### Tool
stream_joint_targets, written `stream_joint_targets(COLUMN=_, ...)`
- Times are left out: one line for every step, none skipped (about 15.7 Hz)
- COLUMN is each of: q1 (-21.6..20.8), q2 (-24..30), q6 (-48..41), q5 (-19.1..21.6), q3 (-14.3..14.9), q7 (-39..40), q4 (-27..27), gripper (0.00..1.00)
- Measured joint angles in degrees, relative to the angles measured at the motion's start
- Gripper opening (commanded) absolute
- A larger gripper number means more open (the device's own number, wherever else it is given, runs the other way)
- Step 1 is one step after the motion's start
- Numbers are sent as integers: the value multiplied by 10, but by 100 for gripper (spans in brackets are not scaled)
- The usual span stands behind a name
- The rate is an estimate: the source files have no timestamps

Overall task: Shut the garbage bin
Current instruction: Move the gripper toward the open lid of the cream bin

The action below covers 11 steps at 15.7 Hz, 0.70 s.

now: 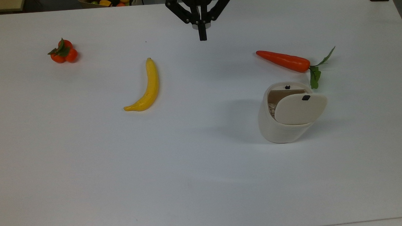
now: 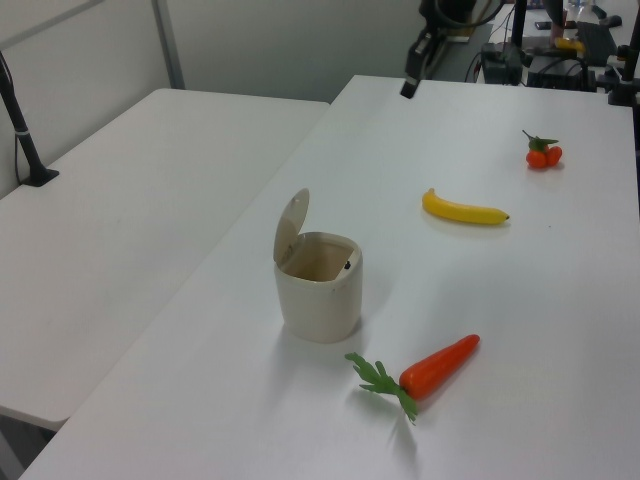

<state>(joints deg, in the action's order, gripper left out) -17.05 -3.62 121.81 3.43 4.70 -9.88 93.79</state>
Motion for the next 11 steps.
stream_joint_targets(q1=0, q2=-4, q6=21, q5=0, q3=-4, q7=-2, q4=0, gripper=0)
stream_joint_targets(q1=0, q2=-8, q6=42, q5=0, q3=-11, q7=-7, q4=-2, gripper=0)
stream_joint_targets(q1=-1, q2=-14, q6=61, q5=0, q3=-19, q7=-15, q4=-4, gripper=0)
stream_joint_targets(q1=-1, q2=-22, q6=86, q5=0, q3=-28, q7=-28, q4=-5, gripper=0)
stream_joint_targets(q1=-1, q2=-31, q6=116, q5=0, q3=-36, q7=-38, q4=-6, gripper=0)
stream_joint_targets(q1=-2, q2=-41, q6=148, q5=-1, q3=-46, q7=-48, q4=-6, gripper=0)
stream_joint_targets(q1=-3, q2=-50, q6=174, q5=-5, q3=-54, q7=-54, q4=-6, gripper=0)
stream_joint_targets(q1=-3, q2=-60, q6=195, q5=-12, q3=-62, q7=-59, q4=-7, gripper=0)
stream_joint_targets(q1=-3, q2=-68, q6=213, q5=-18, q3=-69, q7=-63, q4=-7, gripper=0)
stream_joint_targets(q1=-3, q2=-76, q6=234, q5=-22, q3=-74, q7=-65, q4=-9, gripper=0)
stream_joint_targets(q1=-3, q2=-84, q6=256, q5=-22, q3=-77, q7=-65, q4=-11, gripper=0)
